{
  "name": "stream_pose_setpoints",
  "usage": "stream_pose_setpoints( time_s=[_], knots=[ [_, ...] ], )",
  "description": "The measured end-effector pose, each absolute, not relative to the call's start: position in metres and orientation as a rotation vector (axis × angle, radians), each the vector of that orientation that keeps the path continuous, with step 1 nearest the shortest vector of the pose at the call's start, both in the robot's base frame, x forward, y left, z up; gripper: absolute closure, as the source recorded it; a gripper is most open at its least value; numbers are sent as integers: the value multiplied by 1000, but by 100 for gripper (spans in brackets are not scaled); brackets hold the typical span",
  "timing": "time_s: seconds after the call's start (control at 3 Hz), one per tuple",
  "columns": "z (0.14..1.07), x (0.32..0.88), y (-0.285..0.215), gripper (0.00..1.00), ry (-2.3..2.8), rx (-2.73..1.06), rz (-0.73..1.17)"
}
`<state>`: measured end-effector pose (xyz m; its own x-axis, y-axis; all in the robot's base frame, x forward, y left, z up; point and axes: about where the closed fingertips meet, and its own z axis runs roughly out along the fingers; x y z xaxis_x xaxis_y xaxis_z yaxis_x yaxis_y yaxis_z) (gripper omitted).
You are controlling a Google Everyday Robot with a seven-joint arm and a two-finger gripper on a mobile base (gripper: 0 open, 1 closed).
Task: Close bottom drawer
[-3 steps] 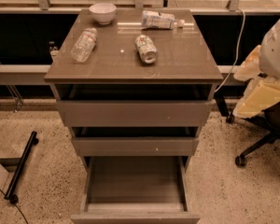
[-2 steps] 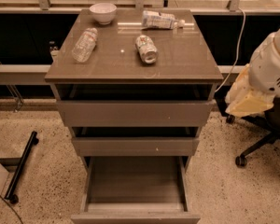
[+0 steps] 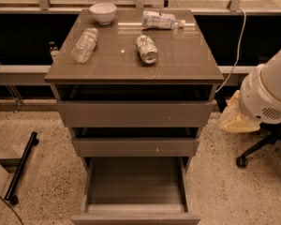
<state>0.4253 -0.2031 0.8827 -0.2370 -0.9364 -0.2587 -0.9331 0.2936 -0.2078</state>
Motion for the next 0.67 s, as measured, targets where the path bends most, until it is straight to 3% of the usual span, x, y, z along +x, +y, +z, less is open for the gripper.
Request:
stream_pose_setpoints(
  time_s=[0.67],
  knots=[
    [836,425,-209,100,2276,-1586,49]
  ],
)
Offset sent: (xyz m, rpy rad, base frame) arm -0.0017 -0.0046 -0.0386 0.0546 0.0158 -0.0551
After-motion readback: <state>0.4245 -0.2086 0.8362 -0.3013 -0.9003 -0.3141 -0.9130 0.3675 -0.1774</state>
